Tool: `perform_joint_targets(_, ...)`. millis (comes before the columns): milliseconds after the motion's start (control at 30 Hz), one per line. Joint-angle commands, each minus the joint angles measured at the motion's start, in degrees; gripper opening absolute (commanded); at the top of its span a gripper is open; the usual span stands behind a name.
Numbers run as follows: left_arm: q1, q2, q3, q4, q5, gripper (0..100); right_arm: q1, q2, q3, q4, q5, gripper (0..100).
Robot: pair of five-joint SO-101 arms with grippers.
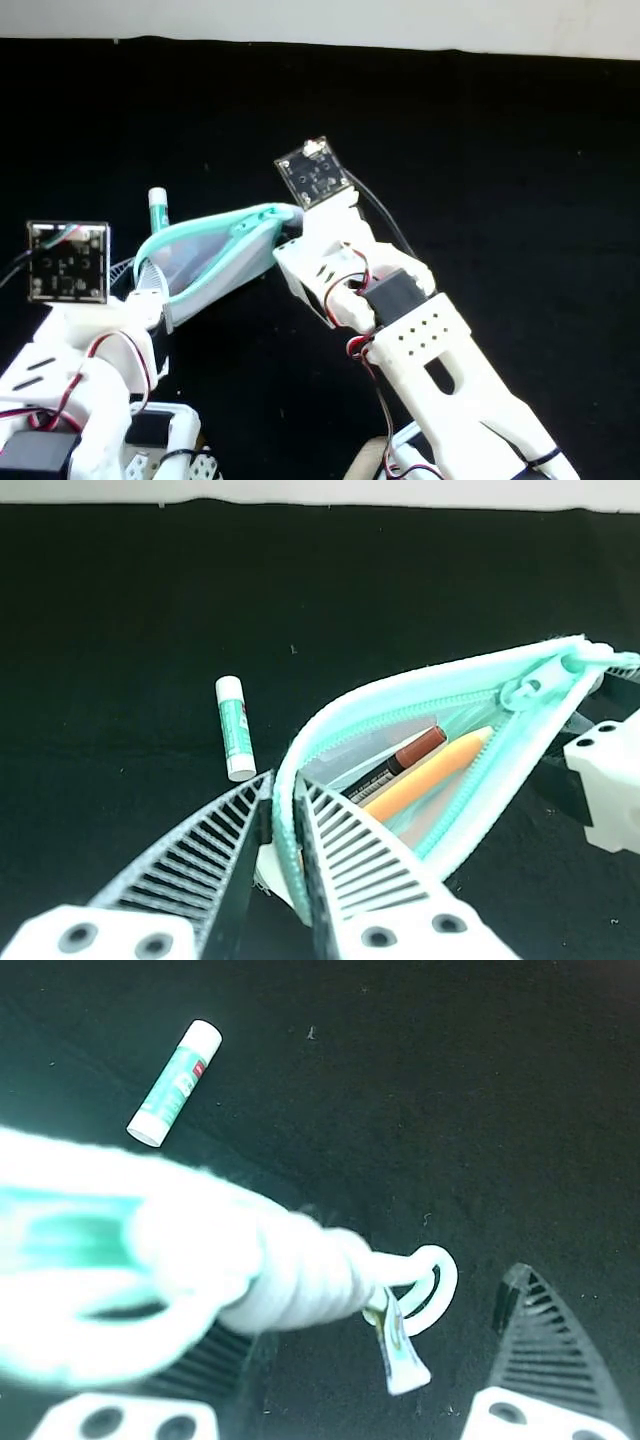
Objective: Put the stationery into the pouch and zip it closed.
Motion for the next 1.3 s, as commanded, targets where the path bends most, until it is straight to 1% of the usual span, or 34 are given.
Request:
perform_joint_targets(0,-2.2,0.1,-4.9,0.4,-0.3,1,0.3,-1.4,-0.2,-1.0,-0.5,31.3)
perform_joint_targets(133,-6.9,0.1,-6.0,0.4,-0.3,1,0.3,-1.4,-0.2,-1.0,-0.5,31.3)
perform_joint_targets(433,-9.5,0.1,-12.3,0.4,-0.3,1,0.3,-1.4,-0.2,-1.0,-0.5,31.3)
perform_joint_targets(633,-17.3,0.1,-12.4,0.1,-1.1,1,0.3,-1.4,-0.2,-1.0,-0.5,31.3)
perform_joint_targets(867,-29.1,0.1,-12.0,-4.9,-1.6,1,0.2,-1.3,-0.2,-1.0,-0.6,31.3)
perform_joint_targets(967,-32.5,0.1,-12.0,-6.1,-1.6,1,0.2,-1.3,-0.3,-1.1,-4.5,31.3)
perform_joint_targets(1133,-33.4,0.7,-10.9,-6.5,-1.2,1,-2.8,-0.9,-0.9,-1.1,-5.6,31.3)
perform_joint_targets(1267,-33.6,0.6,-4.7,-9.0,-1.1,1,-5.5,5.6,-9.3,-1.9,-5.7,31.3)
